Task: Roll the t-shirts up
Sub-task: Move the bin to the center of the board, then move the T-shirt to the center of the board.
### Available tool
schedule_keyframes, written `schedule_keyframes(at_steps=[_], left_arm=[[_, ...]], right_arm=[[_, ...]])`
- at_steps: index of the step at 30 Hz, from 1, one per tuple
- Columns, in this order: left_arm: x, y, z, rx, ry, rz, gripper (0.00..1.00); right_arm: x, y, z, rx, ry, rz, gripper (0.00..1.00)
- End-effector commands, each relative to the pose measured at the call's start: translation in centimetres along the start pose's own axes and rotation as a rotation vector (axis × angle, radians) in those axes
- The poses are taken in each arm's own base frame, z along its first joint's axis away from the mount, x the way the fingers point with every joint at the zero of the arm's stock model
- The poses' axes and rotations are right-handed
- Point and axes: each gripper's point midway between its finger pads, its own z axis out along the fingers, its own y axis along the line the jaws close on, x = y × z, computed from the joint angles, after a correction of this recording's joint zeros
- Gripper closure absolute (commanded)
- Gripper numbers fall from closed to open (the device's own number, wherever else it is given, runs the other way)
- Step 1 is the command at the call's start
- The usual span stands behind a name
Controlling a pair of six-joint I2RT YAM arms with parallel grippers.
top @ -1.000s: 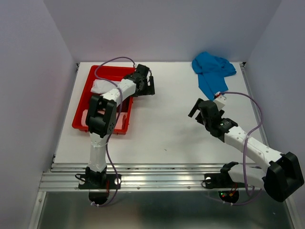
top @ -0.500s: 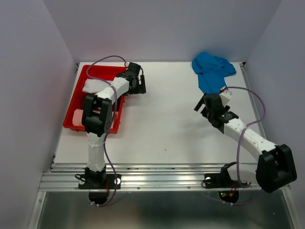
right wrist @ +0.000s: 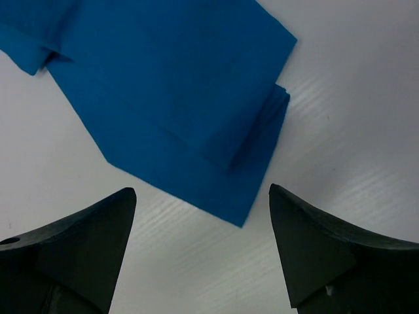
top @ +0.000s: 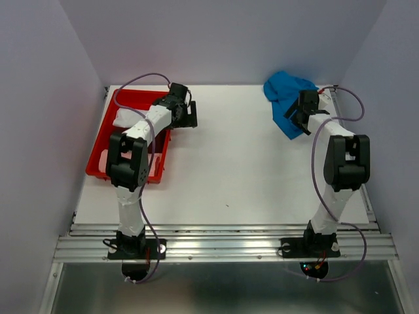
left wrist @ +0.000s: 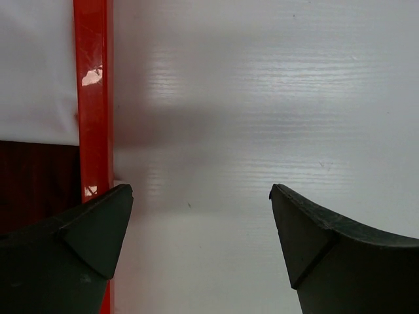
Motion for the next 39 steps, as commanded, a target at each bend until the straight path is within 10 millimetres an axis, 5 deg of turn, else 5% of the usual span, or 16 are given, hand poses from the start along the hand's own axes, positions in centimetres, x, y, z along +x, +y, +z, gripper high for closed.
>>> schedule_keyframes(at_steps=[1,8,11,12,14,22,28,33,37,39], left_arm=[[-3.7,-1.2,-5.5,0.118,-0.117,0.002,0.02],[-5.0,-4.0,-11.4,0.317,-0.219,0.080,0.03],[-5.5,-3.9,-13.0,0.325,-0.248,0.072,0.03],[-5.5,-3.8,-13.2,0.323,-0.244,0.067,0.03],[-5.6,-4.0,-14.1,0.332,-0.251,0.063,0.03],[-7.9,-3.9,-18.1,0.359,-0.338,0.021,0.02],[-8.5,-4.5,-18.4,0.392,-0.340,-0.002,0.02],[-7.1,-5.3,-16.3,0.428,-0.277,-0.021,0.02],[-5.4,-6.4,-14.7,0.449,-0.212,0.015,0.02],[-3.8,-7.1,-13.5,0.437,-0.173,0.051,0.02]], right_arm=[[-1.6,2.0,3.4,-0.014,0.000,-0.004,0.14],[-0.2,3.6,7.1,-0.034,0.053,-0.010,0.24],[0.4,3.6,7.9,-0.028,0.065,-0.011,0.49],[0.5,3.7,7.9,-0.034,0.070,-0.011,0.81],[0.9,3.6,7.5,-0.044,0.085,-0.012,0.99],[5.9,4.5,1.1,-0.189,0.176,-0.071,0.99],[14.7,6.8,-8.1,-0.370,0.293,-0.189,0.99],[22.4,10.0,-16.3,-0.587,0.425,-0.263,0.99],[22.7,12.3,-18.9,-0.696,0.420,-0.362,0.90],[20.7,11.9,-18.1,-0.639,0.319,-0.429,0.63]])
